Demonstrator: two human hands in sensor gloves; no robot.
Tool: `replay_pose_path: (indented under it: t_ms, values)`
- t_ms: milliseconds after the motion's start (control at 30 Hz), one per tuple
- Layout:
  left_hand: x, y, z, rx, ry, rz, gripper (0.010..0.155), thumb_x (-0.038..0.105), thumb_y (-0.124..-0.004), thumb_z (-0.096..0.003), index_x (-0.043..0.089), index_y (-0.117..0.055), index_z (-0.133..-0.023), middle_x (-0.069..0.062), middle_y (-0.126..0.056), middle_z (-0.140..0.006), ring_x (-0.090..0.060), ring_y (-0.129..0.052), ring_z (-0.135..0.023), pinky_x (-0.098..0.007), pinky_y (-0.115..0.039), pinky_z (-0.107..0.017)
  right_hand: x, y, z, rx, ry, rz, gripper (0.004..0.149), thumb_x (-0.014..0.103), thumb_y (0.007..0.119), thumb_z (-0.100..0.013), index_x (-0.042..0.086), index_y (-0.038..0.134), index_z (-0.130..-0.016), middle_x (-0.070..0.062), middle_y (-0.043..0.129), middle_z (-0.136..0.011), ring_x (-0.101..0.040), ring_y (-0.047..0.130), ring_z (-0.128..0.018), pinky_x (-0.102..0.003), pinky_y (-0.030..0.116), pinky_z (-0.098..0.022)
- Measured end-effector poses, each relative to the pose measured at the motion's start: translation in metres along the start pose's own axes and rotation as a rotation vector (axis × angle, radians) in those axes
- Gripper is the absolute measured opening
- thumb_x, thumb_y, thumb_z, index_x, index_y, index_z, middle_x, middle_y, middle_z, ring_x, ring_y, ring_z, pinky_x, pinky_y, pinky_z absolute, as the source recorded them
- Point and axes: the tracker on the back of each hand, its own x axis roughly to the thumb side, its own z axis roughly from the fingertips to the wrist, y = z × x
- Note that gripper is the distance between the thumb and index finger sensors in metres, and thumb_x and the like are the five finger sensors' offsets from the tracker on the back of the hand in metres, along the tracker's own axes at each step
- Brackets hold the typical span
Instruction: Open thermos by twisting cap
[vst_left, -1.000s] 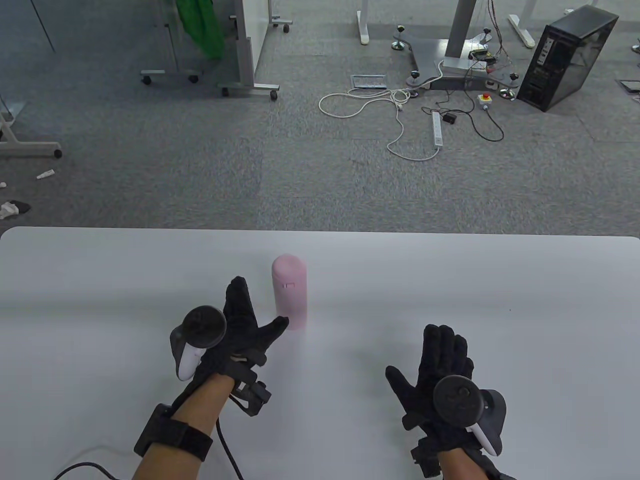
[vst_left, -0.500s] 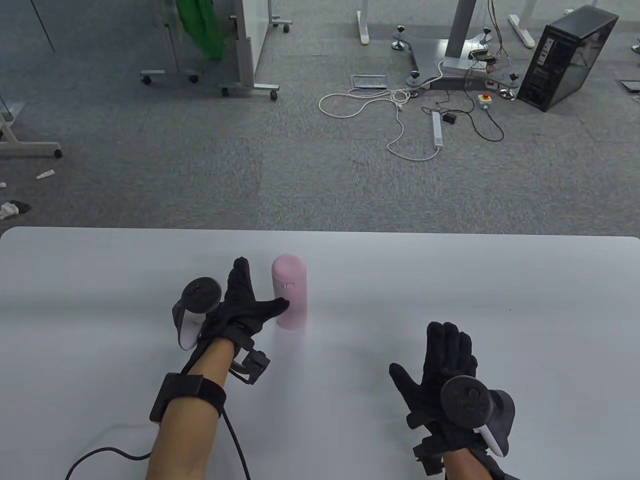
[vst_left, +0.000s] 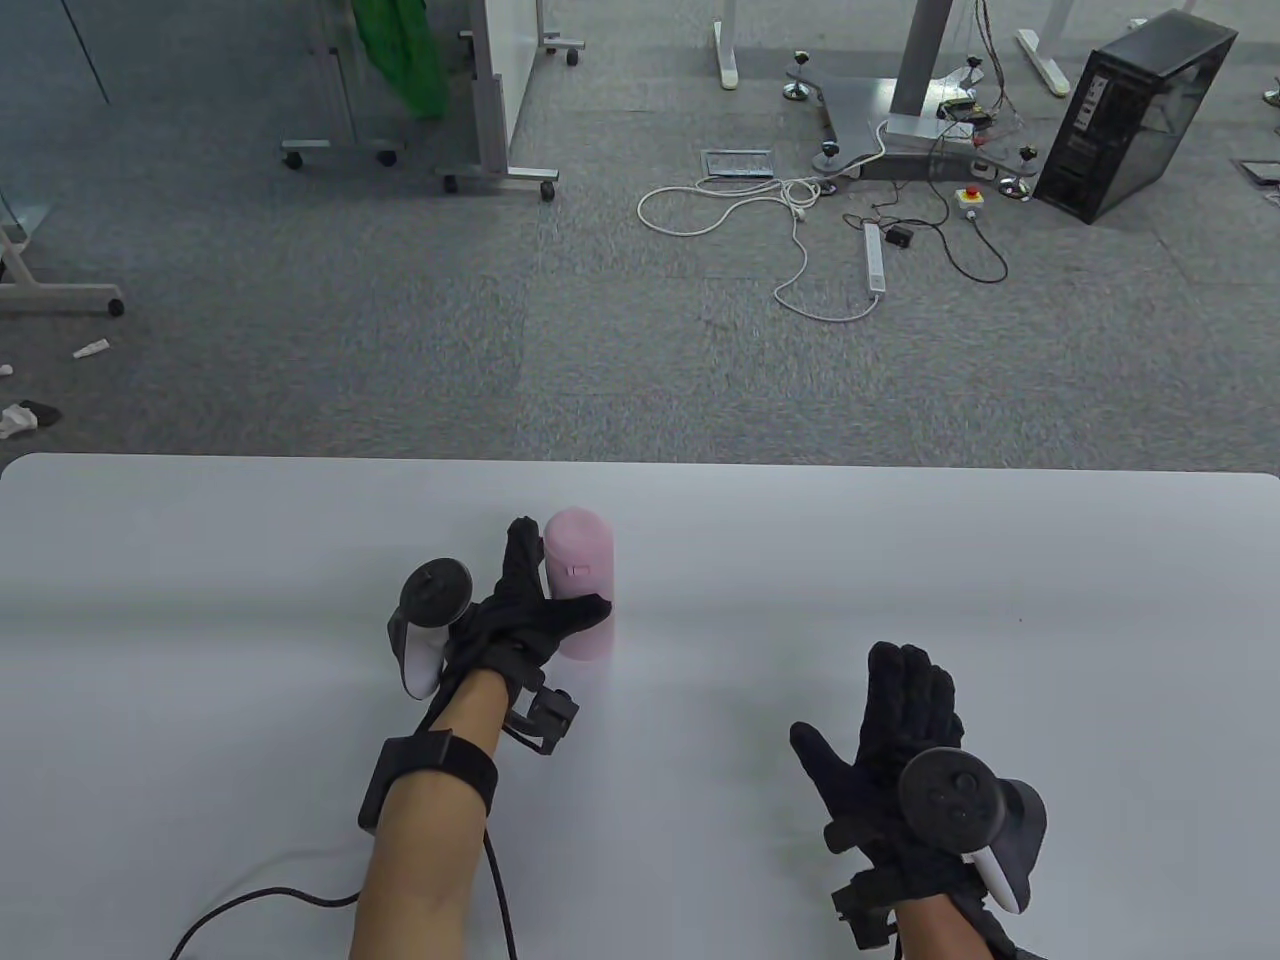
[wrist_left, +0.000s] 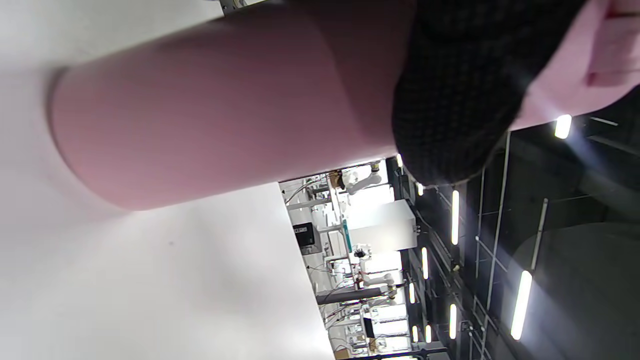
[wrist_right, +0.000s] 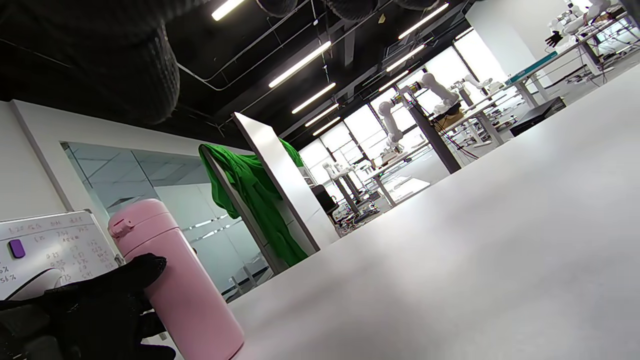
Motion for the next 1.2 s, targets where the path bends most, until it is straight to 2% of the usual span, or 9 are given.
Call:
replay_pose_path:
  t_ms: [100,300,367,433,867,1200]
  values:
    - [0.001,-0.005,-0.003,-0.002,-0.002,-0.042,0.11,0.038,-0.102,-0.0311,0.032,-0.028,-0.112,-0.015,-0.049,-0.115,-0.045,-0.048,-0.108,-0.073,-0.04,-0.07,-0.001,0.001,-0.001,0.004,0.003,-0.006,0.103,0.061,0.081,-0.057,0.014,0.011,-0.116,-0.028,0.012,-0.118,-0.059,0.012,-0.102,-0.075,0.021,-0.07]
    - [0.001,-0.008,-0.005,0.025,-0.001,-0.052,0.107,0.039,-0.103,-0.0279,0.029,-0.037,-0.112,-0.014,-0.051,-0.114,-0.045,-0.054,-0.104,-0.072,-0.045,-0.069,-0.001,0.0,0.0,0.003,0.01,-0.015,0.103,0.061,0.08,-0.057,0.014,0.011,-0.116,-0.029,0.013,-0.118,-0.059,0.012,-0.102,-0.075,0.022,-0.07]
    - [0.003,-0.009,-0.004,0.068,-0.004,-0.081,0.104,0.04,-0.103,-0.027,0.022,-0.042,-0.11,-0.014,-0.051,-0.113,-0.046,-0.061,-0.1,-0.072,-0.055,-0.065,-0.001,0.0,0.0,-0.001,0.009,-0.022,0.103,0.061,0.08,-0.057,0.013,0.01,-0.116,-0.029,0.013,-0.118,-0.059,0.013,-0.102,-0.075,0.022,-0.07]
    - [0.004,-0.01,-0.004,0.083,-0.005,-0.089,0.106,0.04,-0.104,-0.0251,0.02,-0.044,-0.109,-0.014,-0.052,-0.113,-0.047,-0.063,-0.099,-0.071,-0.059,-0.064,-0.001,0.001,-0.001,0.008,0.007,-0.022,0.103,0.062,0.08,-0.057,0.013,0.011,-0.116,-0.029,0.012,-0.118,-0.059,0.012,-0.102,-0.075,0.022,-0.07]
    - [0.019,-0.012,0.007,0.099,-0.045,-0.09,0.105,0.042,-0.104,-0.0256,0.017,-0.044,-0.108,-0.016,-0.054,-0.111,-0.049,-0.065,-0.097,-0.066,-0.067,-0.062,0.0,0.004,-0.002,0.024,0.004,-0.014,0.102,0.062,0.08,-0.057,0.012,0.013,-0.116,-0.029,0.013,-0.118,-0.059,0.013,-0.102,-0.075,0.022,-0.07]
    - [0.028,-0.018,0.02,0.013,-0.052,-0.091,0.104,0.04,-0.103,-0.0273,0.016,-0.044,-0.109,-0.017,-0.052,-0.112,-0.05,-0.063,-0.097,-0.066,-0.066,-0.061,0.001,0.006,-0.002,0.036,0.002,-0.036,0.102,0.061,0.08,-0.057,0.012,0.014,-0.116,-0.029,0.013,-0.118,-0.059,0.013,-0.102,-0.075,0.022,-0.07]
